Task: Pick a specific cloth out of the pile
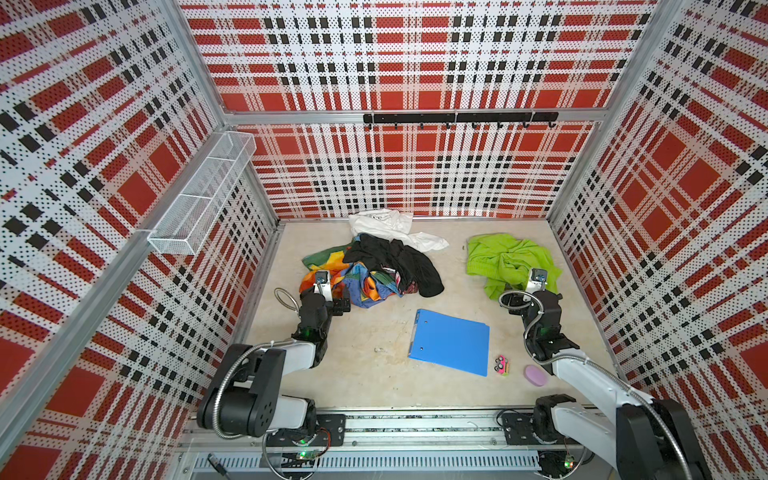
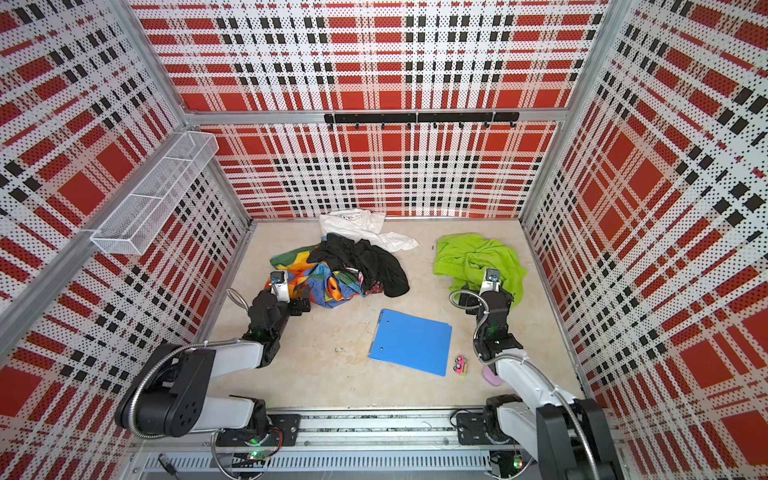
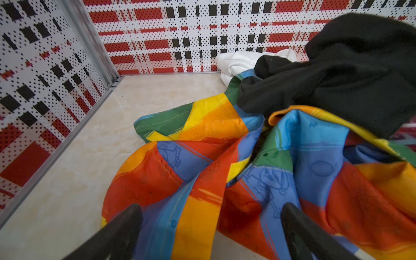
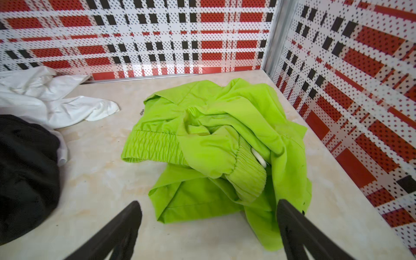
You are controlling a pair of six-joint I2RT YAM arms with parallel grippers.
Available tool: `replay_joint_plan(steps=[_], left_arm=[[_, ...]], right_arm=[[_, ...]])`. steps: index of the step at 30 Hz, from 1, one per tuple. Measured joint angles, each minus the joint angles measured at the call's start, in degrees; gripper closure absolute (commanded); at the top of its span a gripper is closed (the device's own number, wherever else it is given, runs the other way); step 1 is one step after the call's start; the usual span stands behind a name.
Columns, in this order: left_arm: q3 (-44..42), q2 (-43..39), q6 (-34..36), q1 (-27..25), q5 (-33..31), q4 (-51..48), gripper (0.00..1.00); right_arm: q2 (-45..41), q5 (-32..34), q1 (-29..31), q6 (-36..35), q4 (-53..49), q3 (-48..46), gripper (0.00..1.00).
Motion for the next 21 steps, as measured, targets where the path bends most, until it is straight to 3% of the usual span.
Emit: replay_joint_plan(steps=[11, 19, 21], left_arm=[[-0.04, 9.22, -1.05, 8.22, 6.82, 12.85, 0.01], [-0.04, 9.33, -2.29, 9.05, 9.94, 15.26, 0.01], [-0.04, 9.33, -2.34, 9.05, 10.12, 15.47, 0.01]], right_arm=[[17.31, -1.95, -1.86, -4.13, 18.36, -0.15, 0.00], [23.82, -5.20, -4.72, -6.34, 35.08, -2.75, 0.00], [24.72, -7.80, -5.95, -6.43, 34.99, -3.17, 0.00]])
